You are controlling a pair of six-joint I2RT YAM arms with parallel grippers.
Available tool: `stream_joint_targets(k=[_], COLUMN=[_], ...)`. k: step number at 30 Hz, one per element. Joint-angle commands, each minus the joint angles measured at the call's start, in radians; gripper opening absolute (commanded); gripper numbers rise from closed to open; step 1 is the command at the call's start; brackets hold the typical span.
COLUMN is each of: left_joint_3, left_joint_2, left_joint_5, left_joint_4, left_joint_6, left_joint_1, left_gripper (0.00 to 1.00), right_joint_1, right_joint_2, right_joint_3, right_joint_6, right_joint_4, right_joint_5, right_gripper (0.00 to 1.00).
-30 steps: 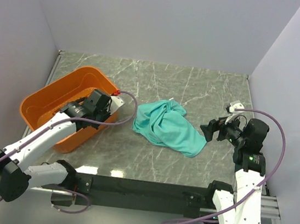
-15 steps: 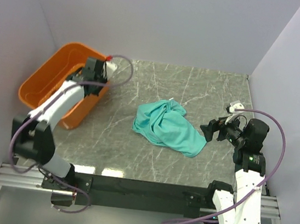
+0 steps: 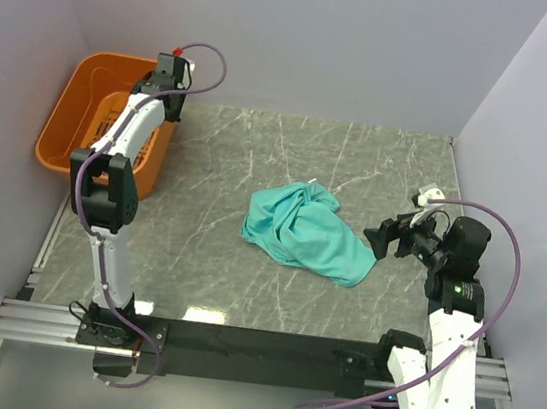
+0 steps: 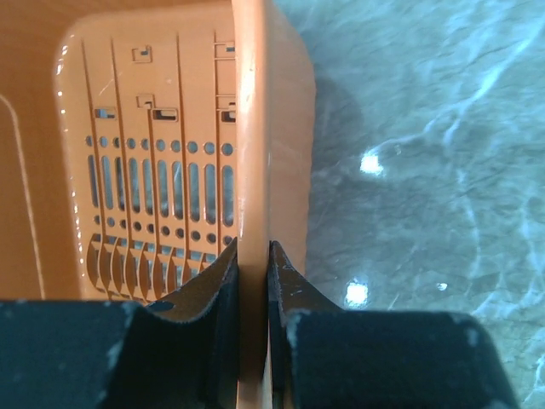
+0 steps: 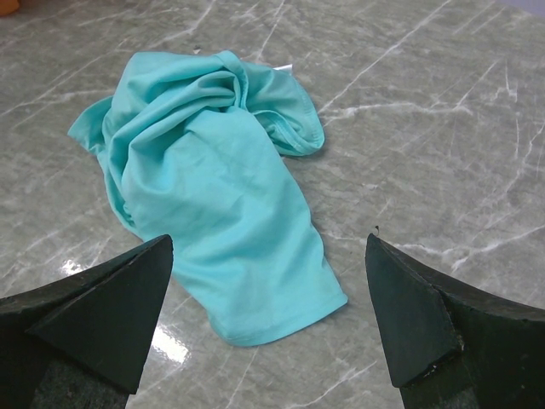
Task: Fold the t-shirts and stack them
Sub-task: Flatten the tshirt out
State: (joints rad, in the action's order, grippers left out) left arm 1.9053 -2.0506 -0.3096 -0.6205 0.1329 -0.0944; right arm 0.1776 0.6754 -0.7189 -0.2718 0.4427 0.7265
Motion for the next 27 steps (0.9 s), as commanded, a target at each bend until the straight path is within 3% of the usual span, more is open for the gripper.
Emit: stream_joint_targets(k=[1,5,8,9,12,16,19,23,27], left_joint_3=[0.070,0.084,0.089,0.092,0.100,0.116,0.083,-0.081,-0.439], left_joint_2=[0.000,-0.034,-0.033,-0.028,-0.002,0.070,0.185,0.437,0.691], left_joint_5=[-0.040,-0.063,-0.063,-0.056,-0.039,0.019,0.041,0.140,0.301], left_joint_4=[-0.025,-0.022,-0.018,-0.019,-0.019,-0.030,-0.016,0.048,0.168], left_joint_6=[-0.058,-0.075,-0.084,-0.088,-0.098,-0.108,-0.108,-0.163,-0.261], left_joint_1=[-0.004,0.001,0.001,0.001,0.001,-0.008,-0.045,-0.070,-0.068], left_gripper=[0.01,0.08,0.27,0.40,0.59,0.73,0.77,0.91,1.00], right_joint_1=[0.007,0.007,0.006,0.007,0.007,0.008,0.008,0.008,0.003], right_joint_2=[-0.002,0.001,0.004,0.006,0.010,0.007,0.010,0.023,0.056], right_joint_3=[-0.022,-0.020,-0.020,-0.019,-0.019,-0.014,-0.007,0.004,0.012], right_joint_6=[-0.010,-0.012,-0.012,-0.012,-0.014,-0.033,-0.087,-0.200,-0.287], right_joint_4=[-0.009,-0.010,-0.012,-0.012,-0.012,-0.004,0.017,0.079,0.136], right_joint_5=[0.011,0.004,-0.001,-0.001,-0.004,0.007,0.060,0.164,0.218], right_gripper=[1.00,1.00,1.00,1.00,1.00,1.00,1.00,1.00,1.00])
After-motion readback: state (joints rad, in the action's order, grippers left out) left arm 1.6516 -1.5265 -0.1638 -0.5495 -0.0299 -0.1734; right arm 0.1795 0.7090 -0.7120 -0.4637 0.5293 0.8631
